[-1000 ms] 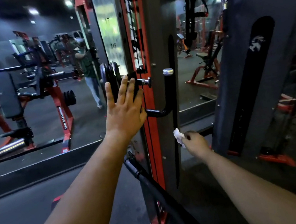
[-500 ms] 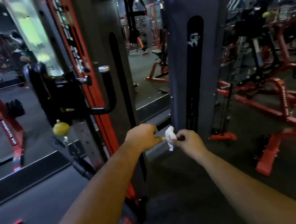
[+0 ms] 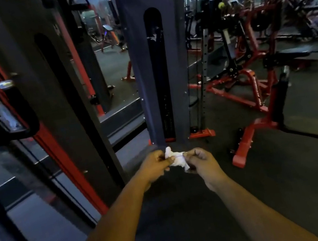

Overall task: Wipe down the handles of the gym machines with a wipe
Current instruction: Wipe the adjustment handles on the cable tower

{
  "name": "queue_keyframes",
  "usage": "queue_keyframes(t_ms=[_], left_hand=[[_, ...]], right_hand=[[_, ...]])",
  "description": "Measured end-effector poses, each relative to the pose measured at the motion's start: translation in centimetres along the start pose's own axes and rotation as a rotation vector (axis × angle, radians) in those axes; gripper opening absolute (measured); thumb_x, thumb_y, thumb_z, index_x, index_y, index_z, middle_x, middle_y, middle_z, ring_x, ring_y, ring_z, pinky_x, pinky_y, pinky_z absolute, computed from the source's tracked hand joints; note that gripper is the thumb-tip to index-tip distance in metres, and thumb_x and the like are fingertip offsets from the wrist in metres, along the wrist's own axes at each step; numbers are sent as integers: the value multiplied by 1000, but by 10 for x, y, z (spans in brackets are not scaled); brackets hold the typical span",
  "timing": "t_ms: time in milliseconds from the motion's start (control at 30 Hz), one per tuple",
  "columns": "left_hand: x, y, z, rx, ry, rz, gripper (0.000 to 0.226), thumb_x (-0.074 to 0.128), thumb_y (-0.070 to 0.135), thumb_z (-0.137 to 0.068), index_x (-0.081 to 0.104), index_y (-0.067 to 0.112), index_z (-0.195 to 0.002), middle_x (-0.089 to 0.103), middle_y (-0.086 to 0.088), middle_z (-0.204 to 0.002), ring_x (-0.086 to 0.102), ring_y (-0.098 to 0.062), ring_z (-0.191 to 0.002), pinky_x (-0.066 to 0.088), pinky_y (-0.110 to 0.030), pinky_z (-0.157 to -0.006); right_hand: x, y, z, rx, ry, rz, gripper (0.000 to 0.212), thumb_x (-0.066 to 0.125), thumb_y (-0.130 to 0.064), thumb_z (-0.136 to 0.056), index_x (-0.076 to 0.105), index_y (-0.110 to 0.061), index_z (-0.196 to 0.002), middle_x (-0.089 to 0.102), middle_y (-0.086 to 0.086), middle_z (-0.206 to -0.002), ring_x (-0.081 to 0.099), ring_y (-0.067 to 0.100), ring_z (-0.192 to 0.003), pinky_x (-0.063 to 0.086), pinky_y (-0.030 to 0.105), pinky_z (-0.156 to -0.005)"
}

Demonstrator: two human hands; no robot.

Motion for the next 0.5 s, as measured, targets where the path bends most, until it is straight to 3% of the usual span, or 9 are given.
queue_keyframes(t_ms=[100,200,267,367,500], left_hand=[[38,-7,-1,-67,-55,244,22,70,29,-98,63,28,-118,75,1,-115,74,-15,-102,59,-41,-94],[61,-6,-4,-89,-54,435,23,66,25,-100,64,18,-122,78,-7,-108,76,-23,-98,61,-42,-87],[66,-7,-12,-88,-4,432,20,66,28,-101,67,18,-118,78,-6,-104,76,-20,-91,61,-37,-82],[72,-5,-29,-57,16,332,17,69,32,-99,70,21,-112,78,-3,-100,71,-14,-83,61,-34,-77],[79,1,-55,-33,-2,273,13,71,27,-97,71,22,-110,77,0,-96,71,-14,-84,60,-29,-77]], right_hand=[[-33,17,4,56,68,-36,16,66,-19,-97,65,-4,-97,74,14,-98,71,24,-89,62,39,-75],[-57,26,4,41,81,37,12,68,-17,-96,64,-6,-98,73,15,-99,71,25,-91,60,34,-72],[-71,30,1,63,99,119,4,66,-13,-96,64,-12,-100,72,10,-100,72,22,-93,61,33,-74],[-76,23,-7,14,103,125,16,65,-16,-97,64,-25,-111,72,0,-105,71,17,-97,61,38,-83],[-61,-1,-25,-225,-5,387,24,74,-33,-90,65,-31,-113,67,-11,-104,66,8,-97,55,23,-82]])
Point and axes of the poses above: each hand's wrist, its own z-axis away from the middle knuckle, its own x-axis out of the palm, y = z × x, the point moved 8 cm from there along -z, towards the middle knuckle
